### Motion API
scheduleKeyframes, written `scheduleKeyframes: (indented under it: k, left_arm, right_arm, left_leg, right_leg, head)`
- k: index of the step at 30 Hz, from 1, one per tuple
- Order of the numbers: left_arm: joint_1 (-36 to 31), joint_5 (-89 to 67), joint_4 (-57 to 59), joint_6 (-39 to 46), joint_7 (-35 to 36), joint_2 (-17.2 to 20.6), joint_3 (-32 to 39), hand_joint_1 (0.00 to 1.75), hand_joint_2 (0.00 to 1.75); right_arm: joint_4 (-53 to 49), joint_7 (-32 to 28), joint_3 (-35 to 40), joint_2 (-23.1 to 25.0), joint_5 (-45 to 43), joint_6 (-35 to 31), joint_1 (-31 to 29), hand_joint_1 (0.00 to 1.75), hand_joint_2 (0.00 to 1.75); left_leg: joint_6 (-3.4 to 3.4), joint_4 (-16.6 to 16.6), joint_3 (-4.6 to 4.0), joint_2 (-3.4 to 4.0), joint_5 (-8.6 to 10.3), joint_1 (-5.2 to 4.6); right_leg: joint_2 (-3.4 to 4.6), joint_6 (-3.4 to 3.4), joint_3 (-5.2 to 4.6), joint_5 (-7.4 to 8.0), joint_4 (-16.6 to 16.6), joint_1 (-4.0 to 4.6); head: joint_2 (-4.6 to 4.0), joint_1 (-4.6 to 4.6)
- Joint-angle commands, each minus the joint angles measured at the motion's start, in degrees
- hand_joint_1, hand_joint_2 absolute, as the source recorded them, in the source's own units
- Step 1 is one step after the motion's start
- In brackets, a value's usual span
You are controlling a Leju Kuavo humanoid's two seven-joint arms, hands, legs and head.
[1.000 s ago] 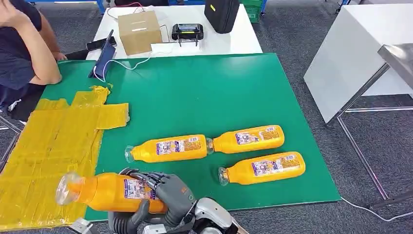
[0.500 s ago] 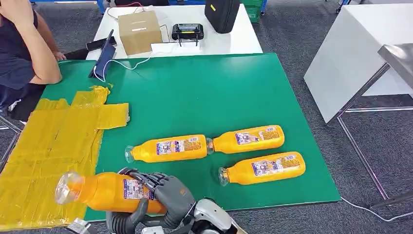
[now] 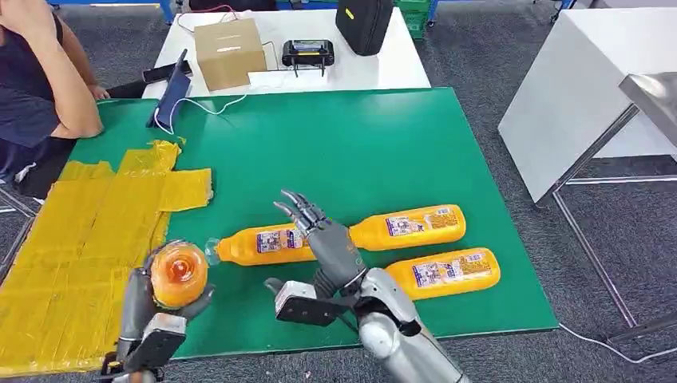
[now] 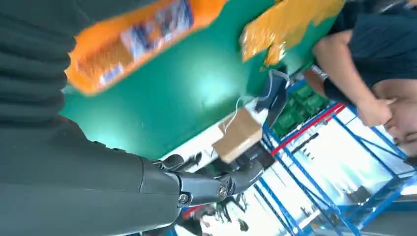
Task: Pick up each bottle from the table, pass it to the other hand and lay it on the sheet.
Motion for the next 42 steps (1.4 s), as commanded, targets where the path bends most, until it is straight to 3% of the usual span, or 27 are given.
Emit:
scheduleKeyframes:
  k: [1,8,12,16,17,19,24,34,40,41,42]
  left_arm:
    - [-6.0,-9.4,7.7,5.1,4.7,5.3,1.4,1.75,1.75]
    - [-6.5,-9.4,8.5,5.1,4.8,5.6,1.4,1.75,1.75]
    - [-14.0,-34.3,22.9,11.9,19.1,11.4,-2.2,1.75,1.75]
    - [-26.1,-40.7,42.3,9.2,26.1,14.5,-5.7,1.75,1.75]
    - [-28.7,-41.3,46.5,9.3,27.4,14.8,-5.8,1.75,1.75]
    - [-33.7,-40.9,56.2,10.0,29.5,15.5,-5.0,1.75,1.75]
    - [-38.4,-39.9,66.3,11.9,31.8,19.6,-0.6,1.75,1.75]
    - [-38.7,-38.2,66.6,12.0,31.1,20.3,2.4,1.75,1.75]
    - [-38.5,-34.3,68.7,9.1,26.6,23.4,6.7,1.75,1.75]
    - [-38.6,-33.0,69.2,7.3,24.0,23.5,7.4,0.12,1.75]
    - [-38.8,-32.2,69.8,5.3,22.2,23.6,7.6,0.00,1.75]
  right_arm:
    - [6.6,0.5,-1.6,-1.5,-1.6,1.6,-6.3,0.00,0.00]
    - [7.0,0.4,-1.8,-1.5,-1.8,1.7,-6.7,0.00,0.00]
    - [17.9,1.9,-0.5,-0.5,-5.9,7.2,-15.7,0.00,0.00]
    - [35.1,3.6,3.2,2.9,-7.0,13.0,-26.9,0.00,0.00]
    - [38.0,3.5,4.6,3.4,-6.4,14.0,-28.6,0.00,1.75]
    - [42.2,2.4,5.5,4.8,-7.3,15.2,-29.9,0.00,1.75]
    - [43.1,2.0,10.3,6.4,-6.6,15.6,-29.1,0.00,1.75]
    - [42.7,2.1,12.2,6.2,-7.5,16.2,-29.0,0.00,1.75]
    - [44.9,2.9,16.0,7.5,-7.8,17.0,-27.9,0.00,1.75]
    - [45.9,3.2,16.6,7.7,-7.8,17.4,-28.1,0.00,1.75]
    - [46.8,3.3,17.0,7.8,-8.1,17.4,-28.4,0.00,1.75]
  left_leg:
    - [0.00,-0.1,0.12,-0.22,0.00,0.00]
    - [0.00,0.0,0.11,-0.32,-0.04,-0.01]
    - [0.00,-0.1,0.03,-0.28,0.03,-0.04]
    - [-0.05,0.0,-0.04,-0.40,0.20,-0.04]
    - [-0.05,-0.1,-0.04,-0.30,0.25,-0.05]
    - [-0.01,-0.1,-0.07,-0.30,0.42,-0.07]
    - [-0.09,-0.1,-0.06,-0.11,0.46,0.01]
    - [-0.06,0.0,-0.18,-0.21,0.44,-0.01]
    - [-0.11,0.0,-0.14,0.00,0.44,0.02]
    - [-0.12,-0.1,-0.07,0.03,0.43,0.03]
    - [-0.12,-0.1,-0.06,0.06,0.43,0.01]
  right_leg:
    - [0.19,-0.03,0.14,-0.02,-0.1,-0.04]
    - [0.26,-0.07,0.14,-0.06,0.0,-0.13]
    - [0.20,-0.07,0.05,-0.01,0.0,-0.15]
    - [0.26,-0.11,-0.06,0.11,0.1,-0.16]
    - [0.16,-0.10,-0.07,0.23,0.0,-0.14]
    - [0.08,-0.07,-0.11,0.27,0.1,-0.15]
    - [0.37,-0.19,-0.14,0.39,0.1,0.02]
    - [0.36,-0.17,-0.24,0.36,0.2,-0.02]
    - [0.38,-0.20,-0.25,0.40,0.2,0.03]
    - [0.53,-0.23,-0.23,0.40,0.2,0.04]
    - [0.41,-0.21,-0.23,0.38,0.2,0.03]
  head:
    - [0.00,0.00]
    - [0.00,0.02]
    - [0.00,0.00]
    - [0.00,0.00]
    - [0.00,0.02]
    - [0.00,0.02]
    - [0.00,0.02]
    - [0.00,0.02]
    - [0.00,0.02]
    - [0.00,0.04]
    - [0.00,0.02]
